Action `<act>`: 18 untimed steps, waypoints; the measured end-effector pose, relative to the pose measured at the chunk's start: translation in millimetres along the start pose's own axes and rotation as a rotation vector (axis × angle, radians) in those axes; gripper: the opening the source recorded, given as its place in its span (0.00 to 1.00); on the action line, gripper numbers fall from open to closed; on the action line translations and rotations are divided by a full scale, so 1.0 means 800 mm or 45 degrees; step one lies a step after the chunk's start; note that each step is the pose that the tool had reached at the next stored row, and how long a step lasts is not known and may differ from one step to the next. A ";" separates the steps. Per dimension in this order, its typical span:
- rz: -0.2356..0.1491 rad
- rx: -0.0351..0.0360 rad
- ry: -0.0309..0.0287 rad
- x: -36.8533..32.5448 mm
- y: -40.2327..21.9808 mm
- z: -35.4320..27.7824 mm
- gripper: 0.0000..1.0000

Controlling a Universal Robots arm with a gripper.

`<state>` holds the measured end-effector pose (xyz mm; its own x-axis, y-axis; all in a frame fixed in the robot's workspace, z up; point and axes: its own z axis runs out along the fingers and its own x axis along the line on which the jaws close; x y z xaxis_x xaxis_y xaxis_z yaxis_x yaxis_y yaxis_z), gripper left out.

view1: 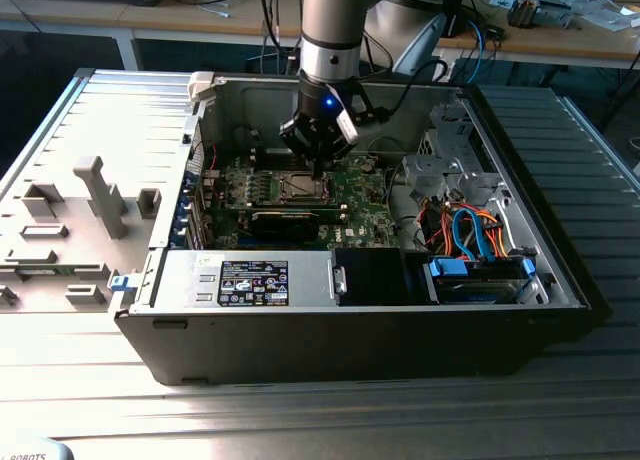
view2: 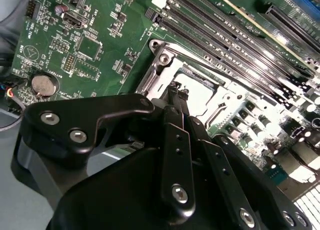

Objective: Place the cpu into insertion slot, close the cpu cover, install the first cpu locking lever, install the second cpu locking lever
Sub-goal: 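Install the first cpu locking lever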

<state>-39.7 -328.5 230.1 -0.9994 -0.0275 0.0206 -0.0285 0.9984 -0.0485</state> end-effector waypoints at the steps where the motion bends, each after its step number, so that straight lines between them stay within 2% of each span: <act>1: 0.000 0.0000 0.0000 0.0001 -0.0001 -0.0027 0.11; 10: 0.000 0.0000 0.0000 0.0003 -0.0007 -0.0148 0.11; 18: 0.000 0.0000 0.0000 0.0003 -0.0008 -0.0160 0.11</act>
<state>-39.7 -328.5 242.9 -0.9994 -0.0275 0.0206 -0.0285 0.9984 -0.0485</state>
